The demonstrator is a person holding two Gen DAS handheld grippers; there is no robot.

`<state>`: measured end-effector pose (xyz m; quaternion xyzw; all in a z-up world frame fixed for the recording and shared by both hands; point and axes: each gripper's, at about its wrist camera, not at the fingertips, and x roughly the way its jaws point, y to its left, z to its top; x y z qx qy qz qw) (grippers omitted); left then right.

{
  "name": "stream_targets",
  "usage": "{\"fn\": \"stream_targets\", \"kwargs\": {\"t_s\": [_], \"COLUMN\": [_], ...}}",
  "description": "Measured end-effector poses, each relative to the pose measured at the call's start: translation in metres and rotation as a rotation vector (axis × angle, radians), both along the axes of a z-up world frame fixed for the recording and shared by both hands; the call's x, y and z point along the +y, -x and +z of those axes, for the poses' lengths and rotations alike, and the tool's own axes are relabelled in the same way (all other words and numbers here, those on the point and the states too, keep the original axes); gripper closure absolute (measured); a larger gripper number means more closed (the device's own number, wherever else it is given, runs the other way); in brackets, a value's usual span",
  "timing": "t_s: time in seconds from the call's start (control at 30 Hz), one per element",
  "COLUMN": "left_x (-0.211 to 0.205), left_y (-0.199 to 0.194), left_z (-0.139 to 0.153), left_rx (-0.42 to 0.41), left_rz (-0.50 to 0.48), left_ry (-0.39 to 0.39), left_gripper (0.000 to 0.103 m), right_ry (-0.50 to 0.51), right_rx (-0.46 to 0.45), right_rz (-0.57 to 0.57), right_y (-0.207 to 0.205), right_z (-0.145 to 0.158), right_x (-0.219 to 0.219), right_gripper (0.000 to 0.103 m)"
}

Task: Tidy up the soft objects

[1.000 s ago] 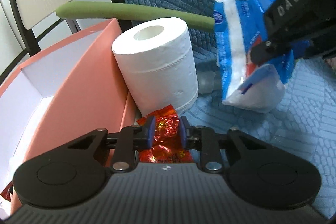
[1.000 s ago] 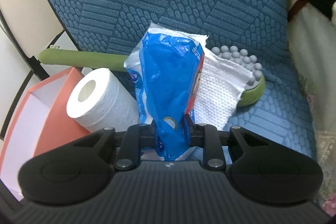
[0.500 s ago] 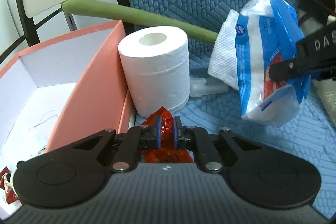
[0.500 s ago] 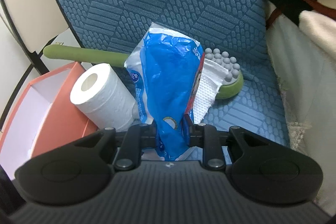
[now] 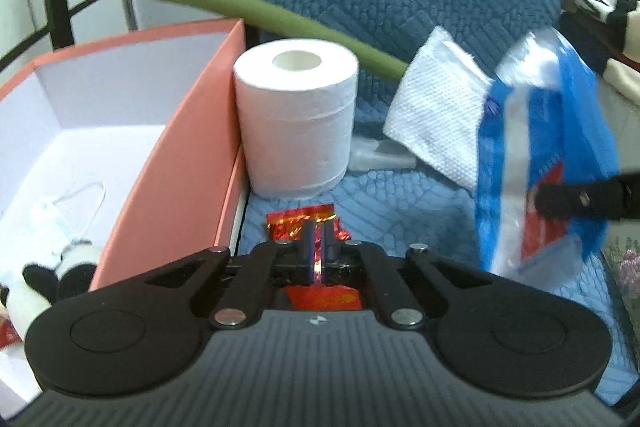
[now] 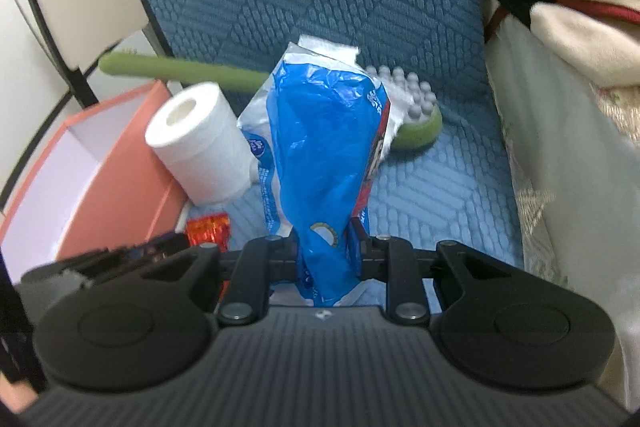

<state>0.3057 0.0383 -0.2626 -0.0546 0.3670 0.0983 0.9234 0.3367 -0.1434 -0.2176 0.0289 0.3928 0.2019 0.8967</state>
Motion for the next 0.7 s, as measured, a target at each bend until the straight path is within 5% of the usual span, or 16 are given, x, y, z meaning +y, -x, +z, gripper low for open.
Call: {"fn": "stream_targets", "kwargs": {"t_s": [0.07, 0.1, 0.17, 0.7], "left_x": [-0.005, -0.008, -0.012, -0.027], "left_y": [-0.001, 0.000, -0.002, -0.018], "left_z": [-0.002, -0.003, -0.005, -0.027], "left_rx": [-0.009, -0.014, -0.008, 0.019], "left_rz": [-0.004, -0.010, -0.015, 0.136], "left_ry": [-0.050, -0.069, -0.072, -0.084], "left_gripper": [0.090, 0.067, 0.038, 0.030], "right_ry": [0.015, 0.018, 0.021, -0.006], "right_rx": [0.007, 0.010, 0.019, 0.042], "right_rz": [0.006, 0.008, 0.008, -0.003], "right_y": [0.001, 0.001, 0.001, -0.015], "right_z": [-0.004, -0.006, -0.009, -0.014], "right_x": [0.001, 0.001, -0.001, -0.005], "right_gripper": [0.078, 0.078, 0.078, 0.078]}}
